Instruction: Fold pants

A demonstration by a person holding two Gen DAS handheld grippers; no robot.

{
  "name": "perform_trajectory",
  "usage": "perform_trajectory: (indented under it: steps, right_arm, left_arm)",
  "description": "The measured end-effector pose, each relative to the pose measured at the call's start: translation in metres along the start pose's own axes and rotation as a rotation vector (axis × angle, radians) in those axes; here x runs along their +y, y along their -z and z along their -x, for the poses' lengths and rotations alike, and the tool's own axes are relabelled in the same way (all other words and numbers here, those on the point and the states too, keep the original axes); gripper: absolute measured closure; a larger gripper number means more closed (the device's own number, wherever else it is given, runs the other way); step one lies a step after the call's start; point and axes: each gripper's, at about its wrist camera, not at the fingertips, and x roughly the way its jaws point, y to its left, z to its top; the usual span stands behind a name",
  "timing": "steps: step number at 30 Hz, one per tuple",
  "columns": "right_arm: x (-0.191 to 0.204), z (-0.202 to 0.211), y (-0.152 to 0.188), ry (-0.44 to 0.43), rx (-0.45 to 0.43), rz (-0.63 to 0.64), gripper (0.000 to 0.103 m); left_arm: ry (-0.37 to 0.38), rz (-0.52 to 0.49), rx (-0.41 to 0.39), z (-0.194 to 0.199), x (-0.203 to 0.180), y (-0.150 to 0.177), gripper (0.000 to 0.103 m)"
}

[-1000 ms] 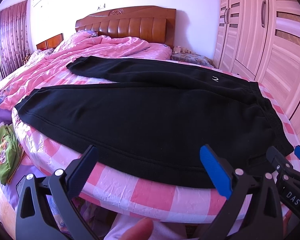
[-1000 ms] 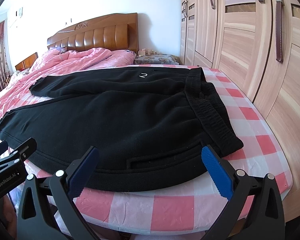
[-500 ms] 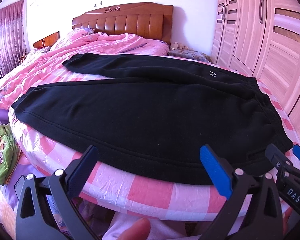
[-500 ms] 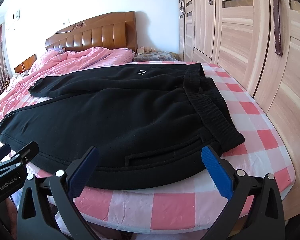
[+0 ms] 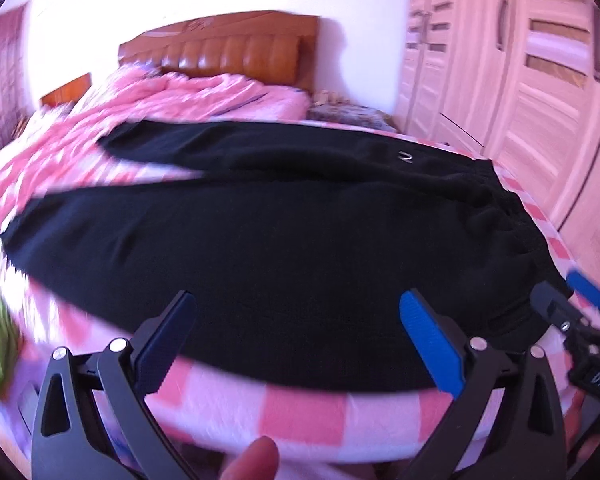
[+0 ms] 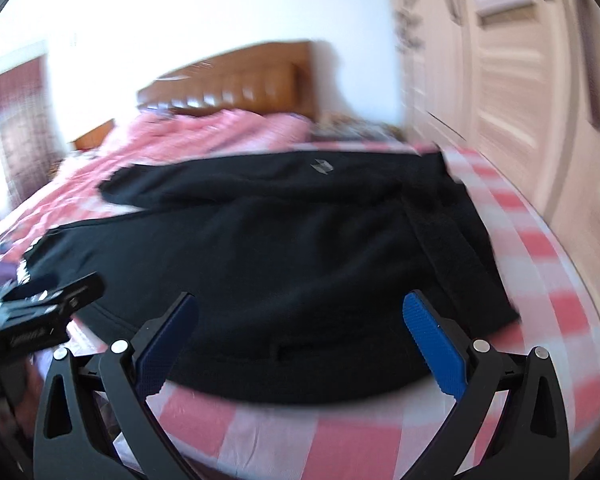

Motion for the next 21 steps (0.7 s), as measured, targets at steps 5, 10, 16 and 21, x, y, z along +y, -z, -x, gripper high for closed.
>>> perform_trajectory:
  steps: [5,10,16,21]
  right_arm:
    - [-0.032,-0.048,-0.047,-0.125,0.126,-0.018,0.004]
    - [-0.075,-0.123,-0.115,-0.102,0.181,-0.007,0.004]
    - [-0.113,-0.239,-0.185,-0.094,0.315,0.093,0.004]
    - [-0.121,-0.32,-0.2,-0.111,0.468,0.272,0.007]
  left_arm:
    - [0.163,-0.076,0.045,-0.031,0.016,-0.058,0.001]
    - [0.303,-0.025,0.023,-0.09,0.042,-0.139,0.001]
    - [0.555,0.084,0.358,-0.217,0.045,-0.211,0.001]
    - [0.408,0.117,0.477,-0.309,0.053,-0.246,0.001]
